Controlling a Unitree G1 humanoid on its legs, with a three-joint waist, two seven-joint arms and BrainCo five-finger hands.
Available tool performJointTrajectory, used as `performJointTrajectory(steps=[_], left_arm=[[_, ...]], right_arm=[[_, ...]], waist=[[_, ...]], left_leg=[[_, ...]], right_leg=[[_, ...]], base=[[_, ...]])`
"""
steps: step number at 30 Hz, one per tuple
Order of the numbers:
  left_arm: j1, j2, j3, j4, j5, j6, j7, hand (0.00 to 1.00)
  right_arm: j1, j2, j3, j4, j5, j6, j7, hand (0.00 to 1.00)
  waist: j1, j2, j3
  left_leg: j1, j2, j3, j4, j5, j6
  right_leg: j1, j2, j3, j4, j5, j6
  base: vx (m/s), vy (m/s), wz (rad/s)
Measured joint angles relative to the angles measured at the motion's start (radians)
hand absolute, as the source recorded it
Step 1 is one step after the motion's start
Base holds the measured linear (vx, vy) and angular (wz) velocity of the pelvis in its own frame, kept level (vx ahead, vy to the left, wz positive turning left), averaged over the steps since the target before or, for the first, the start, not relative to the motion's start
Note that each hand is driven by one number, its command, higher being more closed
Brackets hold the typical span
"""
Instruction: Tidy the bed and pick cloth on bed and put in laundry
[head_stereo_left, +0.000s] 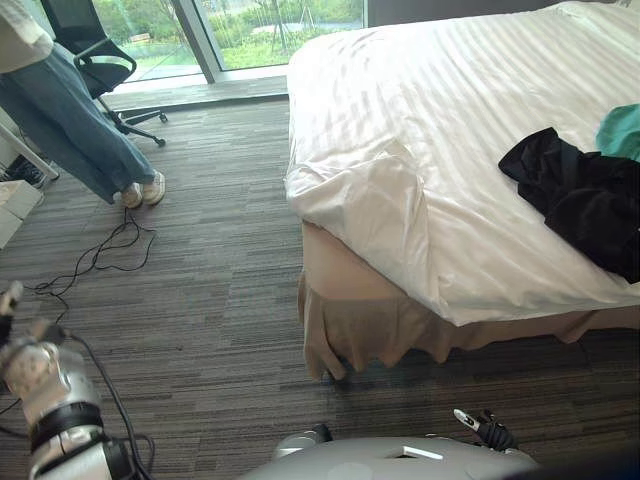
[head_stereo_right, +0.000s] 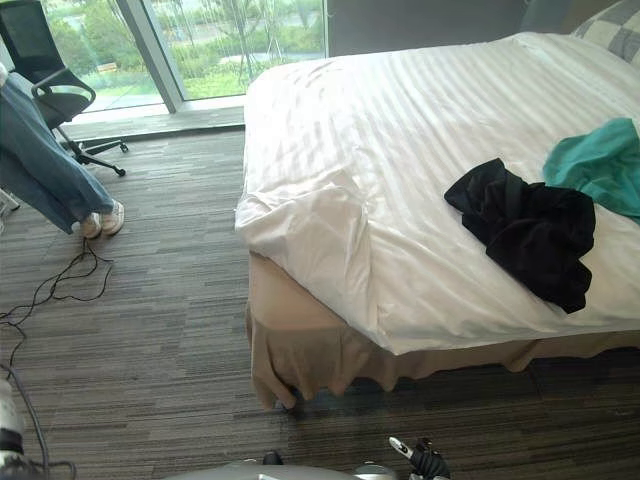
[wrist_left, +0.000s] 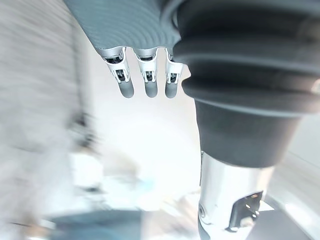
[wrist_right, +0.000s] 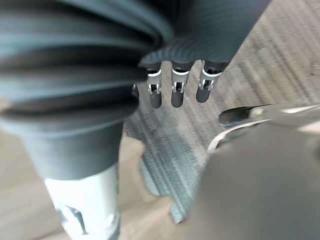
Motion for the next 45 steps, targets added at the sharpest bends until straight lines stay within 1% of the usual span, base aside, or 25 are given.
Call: performJointTrajectory(steps=[3, 4, 7, 8, 10, 12, 13, 16, 18, 21, 23, 24, 26, 27, 29, 32, 33, 34, 36, 37, 38, 39, 40, 42, 45], left_arm=[[-0.129, 0.08, -0.134, -0.049, 0.075, 0.003, -0.067, 0.0], [-0.176, 0.103, -0.194, -0.079, 0.111, 0.004, -0.102, 0.0], [-0.291, 0.128, -0.331, -0.14, 0.208, 0.009, -0.183, 0.0], [-0.343, 0.14, -0.407, -0.17, 0.255, 0.016, -0.224, 0.0], [-0.395, 0.144, -0.488, -0.2, 0.305, 0.032, -0.259, 0.0], [-0.468, 0.144, -0.612, -0.229, 0.364, 0.06, -0.313, 0.0], [-0.475, 0.142, -0.638, -0.241, 0.375, 0.068, -0.324, 0.0], [-0.524, 0.099, -0.752, -0.247, 0.405, 0.139, -0.376, 0.0], [-0.547, 0.056, -0.819, -0.216, 0.419, 0.209, -0.402, 0.0], [-0.549, 0.015, -0.857, -0.17, 0.468, 0.275, -0.428, 0.0], [-0.579, -0.027, -0.896, -0.105, 0.542, 0.332, -0.444, 0.0], [-0.585, -0.035, -0.899, -0.1, 0.561, 0.345, -0.444, 0.0], [-0.632, -0.058, -0.918, -0.085, 0.612, 0.405, -0.442, 0.0], [-0.648, -0.059, -0.922, -0.073, 0.615, 0.42, -0.442, 0.0], [-0.708, -0.062, -0.922, -0.033, 0.615, 0.498, -0.433, 0.0], [-0.79, -0.062, -0.918, 0.012, 0.616, 0.575, -0.42, 0.0], [-0.799, -0.061, -0.912, 0.013, 0.617, 0.583, -0.412, 0.0], [-0.816, -0.062, -0.905, 0.012, 0.617, 0.583, -0.405, 0.0], [-0.87, -0.077, -0.905, 0.008, 0.619, 0.598, -0.346, 0.0], [-0.888, -0.084, -0.905, 0.008, 0.644, 0.607, -0.338, 0.0], [-0.927, -0.093, -0.899, -0.009, 0.708, 0.64, -0.326, 0.0], [-0.948, -0.092, -0.89, -0.027, 0.749, 0.666, -0.332, 1.0], [-0.964, -0.093, -0.885, -0.038, 0.776, 0.683, -0.339, 1.0], [-1.003, -0.093, -0.885, -0.064, 0.851, 0.754, -0.4, 1.0], [-1.011, -0.092, -0.884, -0.073, 0.851, 0.807, -0.452, 1.0]], right_arm=[[0.011, 0.0, -0.001, -0.034, 0.0, -0.01, 0.001, 0.0], [0.011, 0.0, -0.001, -0.042, 0.0, -0.011, 0.001, 0.0], [0.014, 0.005, -0.008, -0.052, 0.002, -0.014, 0.003, 0.0], [0.015, 0.008, -0.01, -0.052, 0.001, -0.015, 0.007, 0.0], [0.021, 0.01, -0.013, -0.052, 0.001, -0.016, 0.012, 0.0], [0.025, 0.015, -0.045, -0.052, 0.0, -0.017, 0.013, 0.0], [0.025, 0.014, -0.053, -0.052, 0.0, -0.018, 0.013, 0.0], [0.026, 0.013, -0.09, -0.053, -0.004, -0.019, 0.017, 0.0], [0.027, 0.01, -0.117, -0.057, -0.026, -0.016, 0.023, 0.0], [0.03, 0.001, -0.142, -0.073, -0.042, -0.01, 0.035, 0.0], [0.03, -0.008, -0.173, -0.103, -0.042, -0.009, 0.043, 0.0], [0.027, -0.013, -0.177, -0.114, -0.042, -0.01, 0.046, 0.0], [0.007, -0.051, -0.187, -0.164, -0.041, -0.01, 0.064, 0.0], [-0.003, -0.064, -0.187, -0.175, -0.04, -0.01, 0.069, 0.0], [-0.042, -0.097, -0.193, -0.215, -0.029, -0.015, 0.084, 0.0], [-0.07, -0.111, -0.171, -0.272, 0.028, -0.039, 0.095, 0.0], [-0.07, -0.111, -0.159, -0.291, 0.043, -0.044, 0.1, 0.0], [-0.071, -0.107, -0.142, -0.32, 0.058, -0.051, 0.106, 0.0], [-0.071, -0.096, -0.081, -0.397, 0.107, -0.063, 0.125, 0.0], [-0.071, -0.094, -0.068, -0.419, 0.125, -0.07, 0.131, 0.0], [-0.073, -0.089, -0.042, -0.476, 0.163, -0.092, 0.144, 0.0], [-0.073, -0.084, -0.031, -0.507, 0.179, -0.105, 0.153, 0.0], [-0.074, -0.08, -0.022, -0.525, 0.19, -0.113, 0.157, 0.0], [-0.09, -0.076, 0.007, -0.571, 0.198, -0.131, 0.175, 0.0], [-0.101, -0.073, 0.016, -0.603, 0.207, -0.13, 0.185, 0.0]], waist=[[-0.004, -0.001, 0.0], [-0.018, -0.001, -0.001], [-0.031, 0.004, -0.002], [-0.048, 0.009, -0.003], [-0.064, 0.015, -0.006], [-0.099, 0.026, -0.009], [-0.105, 0.029, -0.011], [-0.136, 0.041, -0.01], [-0.16, 0.05, 0.001], [-0.187, 0.07, 0.019], [-0.212, 0.085, 0.068], [-0.215, 0.09, 0.081], [-0.238, 0.113, 0.15], [-0.243, 0.117, 0.169], [-0.269, 0.119, 0.234], [-0.286, 0.093, 0.307], [-0.29, 0.087, 0.318], [-0.291, 0.068, 0.339], [-0.287, 0.022, 0.374], [-0.285, 0.011, 0.381], [-0.279, -0.005, 0.391], [-0.273, -0.01, 0.394], [-0.267, -0.015, 0.398], [-0.26, -0.018, 0.399], [-0.246, -0.02, 0.401]], left_leg=[[-0.001, 0.0, 0.027, 0.002, -0.004, -0.005], [-0.001, 0.0, 0.029, 0.002, -0.004, -0.006], [0.002, 0.001, 0.057, 0.003, -0.004, -0.006], [0.003, 0.001, 0.074, 0.003, -0.004, -0.006], [0.005, 0.002, 0.085, 0.003, -0.004, -0.006], [0.01, 0.004, 0.107, 0.003, -0.004, -0.006], [0.01, 0.005, 0.114, 0.003, -0.004, -0.006], [0.014, 0.007, 0.141, 0.003, -0.004, -0.006], [0.015, 0.009, 0.167, 0.003, -0.005, -0.006], [0.003, 0.007, 0.189, 0.003, -0.006, -0.005], [-0.006, 0.0, 0.197, 0.004, -0.013, 0.007], [-0.023, -0.003, 0.2, 0.017, -0.022, 0.011], [-0.1, -0.016, 0.214, 0.063, -0.037, 0.024], [-0.118, -0.02, 0.216, 0.071, -0.037, 0.027], [-0.173, -0.031, 0.23, 0.084, -0.03, 0.036], [-0.251, -0.027, 0.257, 0.123, -0.027, 0.04], [-0.269, -0.024, 0.262, 0.131, -0.026, 0.041], [-0.291, -0.016, 0.277, 0.151, -0.026, 0.041], [-0.381, 0.04, 0.334, 0.257, -0.064, 0.046], [-0.408, 0.056, 0.34, 0.295, -0.077, 0.047], [-0.482, 0.106, 0.355, 0.393, -0.115, 0.054], [-0.518, 0.133, 0.356, 0.444, -0.137, 0.055], [-0.537, 0.149, 0.357, 0.475, -0.151, 0.055], [-0.593, 0.196, 0.361, 0.569, -0.192, 0.064], [-0.603, 0.224, 0.377, 0.629, -0.231, 0.068]], right_leg=[[-0.014, 0.009, 0.024, 0.001, 0.0, -0.001], [-0.016, 0.011, 0.031, 0.001, -0.001, -0.002], [-0.028, 0.012, 0.057, 0.008, -0.001, -0.004], [-0.033, 0.013, 0.074, 0.012, -0.002, -0.005], [-0.044, 0.013, 0.089, 0.021, -0.003, -0.009], [-0.061, 0.013, 0.111, 0.043, -0.008, -0.017], [-0.072, 0.013, 0.128, 0.053, -0.009, -0.02], [-0.098, 0.015, 0.162, 0.078, -0.012, -0.024], [-0.126, 0.015, 0.193, 0.106, -0.017, -0.03], [-0.166, 0.015, 0.215, 0.142, -0.022, -0.032], [-0.218, 0.003, 0.239, 0.213, -0.062, -0.018], [-0.243, -0.003, 0.243, 0.239, -0.074, -0.014], [-0.356, -0.028, 0.269, 0.334, -0.098, -0.005], [-0.38, -0.035, 0.273, 0.352, -0.103, 0.0], [-0.47, -0.043, 0.303, 0.41, -0.107, 0.002], [-0.575, -0.049, 0.325, 0.474, -0.11, -0.004], [-0.596, -0.053, 0.327, 0.484, -0.111, -0.004], [-0.62, -0.053, 0.332, 0.498, -0.11, -0.005], [-0.685, -0.04, 0.332, 0.519, -0.107, -0.01], [-0.705, -0.036, 0.333, 0.526, -0.105, -0.013], [-0.753, -0.02, 0.333, 0.541, -0.102, -0.019], [-0.777, -0.01, 0.334, 0.548, -0.1, -0.021], [-0.79, -0.003, 0.337, 0.556, -0.1, -0.022], [-0.828, 0.011, 0.343, 0.584, -0.1, -0.022], [-0.842, 0.022, 0.355, 0.606, -0.1, -0.022]], base=[[0.03, -0.007, -0.21], [0.04, -0.02, -0.1], [0.04, -0.015, -0.24], [0.04, -0.021, -0.38], [0.03, -0.02, -0.24], [0.02, -0.019, -0.25], [0.01, -0.013, -0.43], [-0.01, -0.024, -0.33], [-0.05, -0.023, -0.3], [-0.08, -0.008, -0.23], [-0.11, -0.003, -0.16], [-0.16, -0.006, -0.1], [-0.17, -0.021, -0.1], [-0.15, -0.023, -0.12], [-0.14, -0.033, -0.18], [-0.07, -0.065, -0.13], [-0.03, -0.085, 0.02], [-0.02, -0.068, 0.0], [-0.05, -0.087, -0.01], [-0.05, -0.088, -0.02], [-0.03, -0.065, -0.09], [-0.03, -0.05, -0.11], [-0.02, -0.003, -0.13], [-0.01, 0.021, -0.12], [-0.02, 0.029, -0.24]])
